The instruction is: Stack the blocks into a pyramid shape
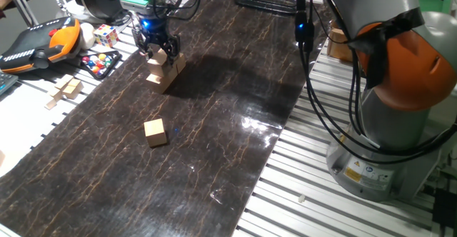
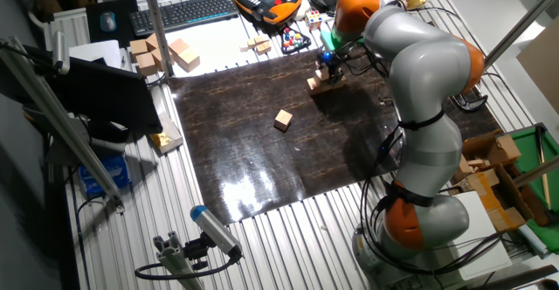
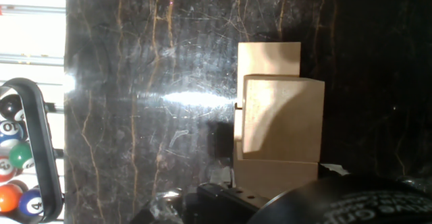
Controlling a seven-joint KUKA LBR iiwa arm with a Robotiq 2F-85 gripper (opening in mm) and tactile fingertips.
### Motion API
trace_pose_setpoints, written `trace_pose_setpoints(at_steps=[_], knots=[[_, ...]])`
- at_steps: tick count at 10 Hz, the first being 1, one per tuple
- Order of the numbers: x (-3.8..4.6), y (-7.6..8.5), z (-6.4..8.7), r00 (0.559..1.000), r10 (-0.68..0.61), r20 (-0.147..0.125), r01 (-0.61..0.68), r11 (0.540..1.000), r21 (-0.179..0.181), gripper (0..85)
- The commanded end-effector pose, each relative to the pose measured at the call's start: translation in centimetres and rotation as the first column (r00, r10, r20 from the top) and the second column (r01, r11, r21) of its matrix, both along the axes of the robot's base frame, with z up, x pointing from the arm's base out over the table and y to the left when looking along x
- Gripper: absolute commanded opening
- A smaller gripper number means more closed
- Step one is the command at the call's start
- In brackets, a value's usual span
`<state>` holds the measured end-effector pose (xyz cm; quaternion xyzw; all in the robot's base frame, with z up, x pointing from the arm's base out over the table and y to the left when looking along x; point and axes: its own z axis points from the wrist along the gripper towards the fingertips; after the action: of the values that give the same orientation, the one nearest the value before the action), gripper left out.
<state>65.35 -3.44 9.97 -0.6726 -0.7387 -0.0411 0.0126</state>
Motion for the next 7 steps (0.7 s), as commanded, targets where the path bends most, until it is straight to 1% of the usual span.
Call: trace_pose_setpoints(at_steps=[1,3,4,6,7], knots=[[-0.02,0.1,0.1,1.0,0.008,0.001,-0.008,1.0,0.002,66.7],[-0.14,0.2,0.7,1.0,0.015,0.002,-0.015,1.0,-0.001,67.0],[-0.2,0.5,1.3,1.0,0.013,0.003,-0.013,1.0,-0.005,67.3],[-0.18,1.6,2.8,1.0,-0.006,-0.011,0.006,1.0,-0.018,68.7],[-0.44,2.1,3.4,1.0,-0.005,-0.012,0.004,1.0,-0.022,69.3]])
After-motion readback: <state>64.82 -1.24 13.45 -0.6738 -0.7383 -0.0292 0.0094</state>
